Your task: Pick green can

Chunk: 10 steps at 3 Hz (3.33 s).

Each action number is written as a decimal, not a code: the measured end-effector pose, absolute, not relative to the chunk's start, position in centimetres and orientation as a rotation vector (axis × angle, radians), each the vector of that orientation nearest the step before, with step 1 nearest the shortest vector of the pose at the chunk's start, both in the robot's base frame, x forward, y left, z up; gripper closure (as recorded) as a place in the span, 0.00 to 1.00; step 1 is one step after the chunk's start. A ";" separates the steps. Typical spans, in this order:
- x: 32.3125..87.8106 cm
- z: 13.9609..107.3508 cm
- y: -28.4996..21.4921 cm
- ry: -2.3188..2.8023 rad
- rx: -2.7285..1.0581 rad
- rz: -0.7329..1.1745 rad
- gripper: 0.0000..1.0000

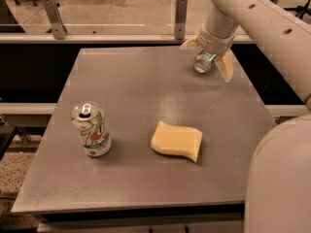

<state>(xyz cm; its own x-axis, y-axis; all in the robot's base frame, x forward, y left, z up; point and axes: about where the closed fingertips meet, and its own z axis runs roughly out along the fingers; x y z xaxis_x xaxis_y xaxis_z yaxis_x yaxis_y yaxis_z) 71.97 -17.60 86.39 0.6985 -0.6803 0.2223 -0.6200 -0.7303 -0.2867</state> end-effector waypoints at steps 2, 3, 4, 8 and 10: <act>73.2 85.4 -17.4 0.924 -2.844 -0.575 0.00; 74.0 85.0 -17.5 0.895 -2.877 -0.604 0.00; 75.0 84.4 -17.6 0.874 -2.901 -0.646 0.26; 69.0 90.0 -16.4 0.809 -2.854 -0.644 1.00; 63.0 92.9 -13.8 0.675 -2.863 -0.504 1.00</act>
Offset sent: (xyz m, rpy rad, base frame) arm 0.0197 -0.0004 -0.0082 -0.1954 -0.0440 0.1223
